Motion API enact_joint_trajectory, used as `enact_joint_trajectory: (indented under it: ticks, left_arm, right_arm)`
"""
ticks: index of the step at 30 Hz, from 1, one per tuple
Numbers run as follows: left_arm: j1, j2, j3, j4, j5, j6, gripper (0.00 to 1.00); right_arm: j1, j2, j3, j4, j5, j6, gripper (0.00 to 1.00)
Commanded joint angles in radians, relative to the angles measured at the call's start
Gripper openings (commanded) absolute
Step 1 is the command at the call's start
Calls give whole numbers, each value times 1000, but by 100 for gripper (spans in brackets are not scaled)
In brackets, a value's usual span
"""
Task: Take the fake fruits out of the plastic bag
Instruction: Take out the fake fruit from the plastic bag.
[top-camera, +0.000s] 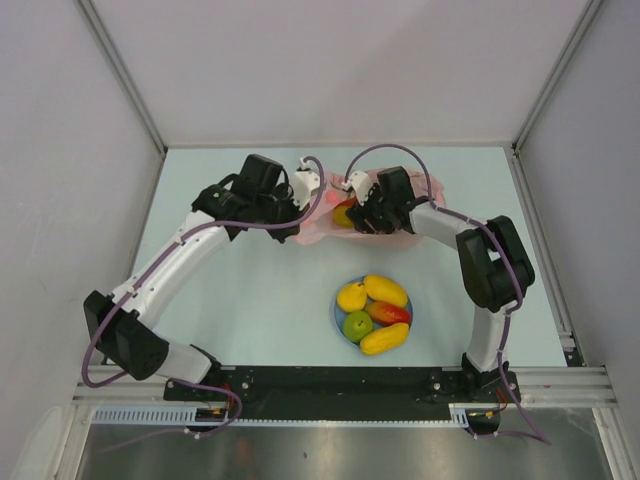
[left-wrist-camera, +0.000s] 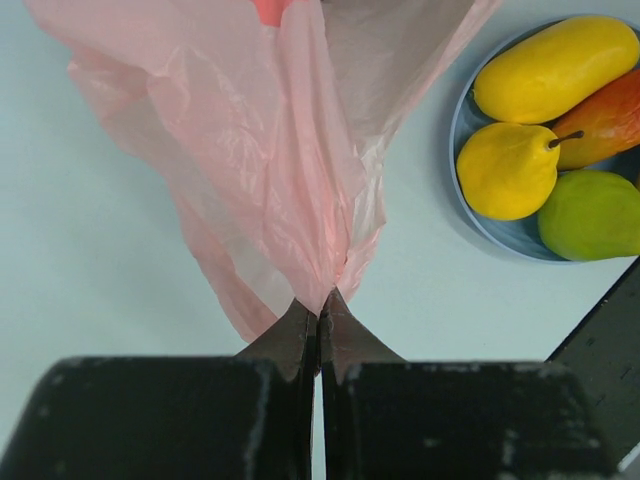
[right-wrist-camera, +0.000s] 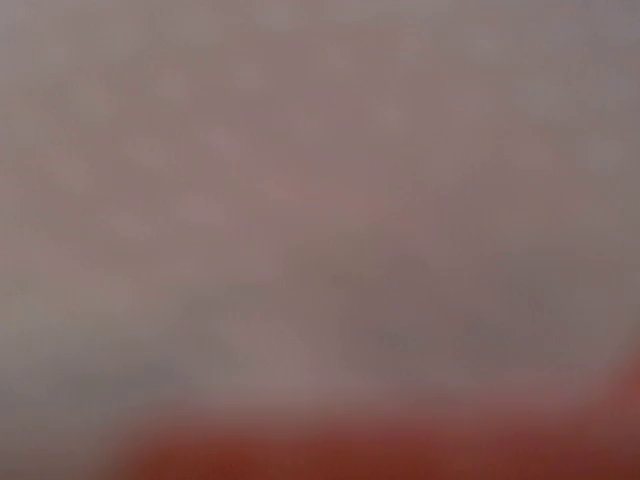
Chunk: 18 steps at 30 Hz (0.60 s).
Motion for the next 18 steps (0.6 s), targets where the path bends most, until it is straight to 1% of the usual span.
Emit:
enact_joint_trajectory:
  ticks: [1, 6, 9, 12, 15, 16, 18]
  left_arm:
    - [7, 29, 18, 35, -33, 5, 0]
    - [7, 89, 90, 64, -17, -22, 0]
    - [10, 121, 135, 64, -14, -22, 0]
    - [19, 135, 160, 63, -7, -27, 0]
    - [32, 147, 178, 55, 7, -35, 0]
    - [35, 150, 186, 57, 10, -36, 0]
    - [44, 159, 192, 55, 16, -39, 0]
  right_arm:
    - [-20, 28, 72, 31, -108, -10, 77]
    - [-13, 92, 118, -27, -148, -25, 81]
    - [16, 143, 162, -64, -105, -48, 82]
    - [32, 180, 204, -83, -97, -42, 80]
    - [45, 221, 267, -152, -106, -54, 68]
    - [42, 226, 278, -168, -120, -53, 55]
    - [32, 218, 296, -192, -142, -36, 42]
